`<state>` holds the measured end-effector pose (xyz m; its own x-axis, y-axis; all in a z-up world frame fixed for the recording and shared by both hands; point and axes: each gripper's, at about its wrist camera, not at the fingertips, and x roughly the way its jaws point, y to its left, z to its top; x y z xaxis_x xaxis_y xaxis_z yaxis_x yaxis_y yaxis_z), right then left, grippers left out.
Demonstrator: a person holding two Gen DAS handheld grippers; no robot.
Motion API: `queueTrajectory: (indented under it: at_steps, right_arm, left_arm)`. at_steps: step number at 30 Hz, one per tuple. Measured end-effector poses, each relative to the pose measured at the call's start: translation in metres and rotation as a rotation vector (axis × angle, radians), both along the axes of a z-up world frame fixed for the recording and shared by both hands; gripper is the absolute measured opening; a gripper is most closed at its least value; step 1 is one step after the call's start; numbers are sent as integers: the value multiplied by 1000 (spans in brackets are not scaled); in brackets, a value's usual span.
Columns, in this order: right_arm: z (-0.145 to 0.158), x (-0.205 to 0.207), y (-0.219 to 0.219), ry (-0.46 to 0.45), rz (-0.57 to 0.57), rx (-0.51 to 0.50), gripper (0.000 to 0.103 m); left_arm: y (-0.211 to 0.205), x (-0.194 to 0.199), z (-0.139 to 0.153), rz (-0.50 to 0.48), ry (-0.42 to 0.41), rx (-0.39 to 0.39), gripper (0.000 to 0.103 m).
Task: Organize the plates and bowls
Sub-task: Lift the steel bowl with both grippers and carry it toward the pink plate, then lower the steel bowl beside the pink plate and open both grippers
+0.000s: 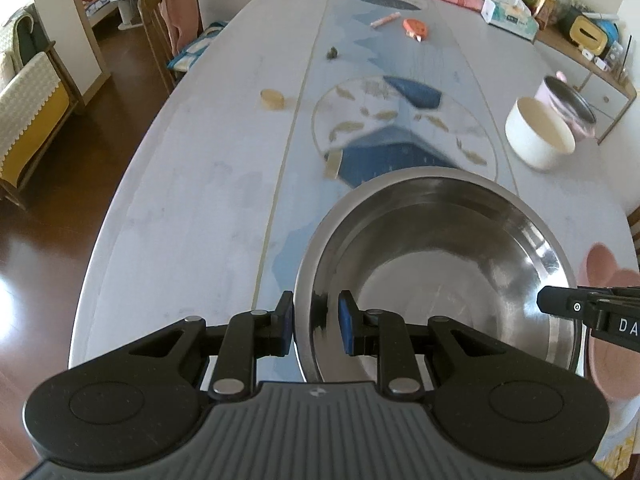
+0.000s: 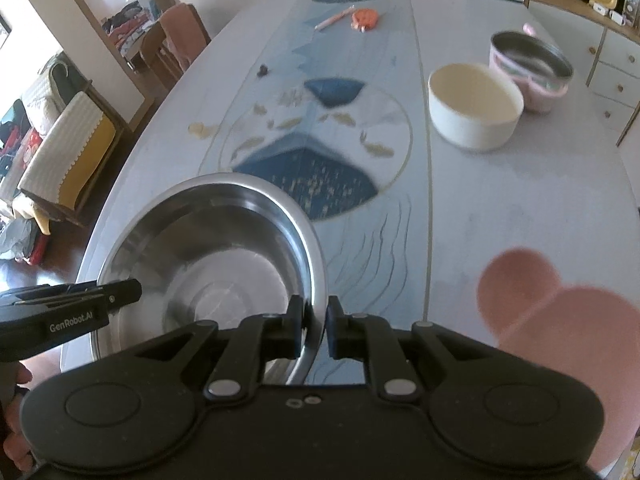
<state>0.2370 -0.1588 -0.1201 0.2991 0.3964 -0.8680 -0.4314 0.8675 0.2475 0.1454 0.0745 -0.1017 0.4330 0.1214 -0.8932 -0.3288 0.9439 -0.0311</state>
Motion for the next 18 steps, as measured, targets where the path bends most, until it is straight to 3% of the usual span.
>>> queueTrajectory:
  at_steps: [18]
  right_arm:
    - [-37,-36,-17,82,10,-16,13]
  left_arm:
    - [-19,-37,-30,-23,32,23,22]
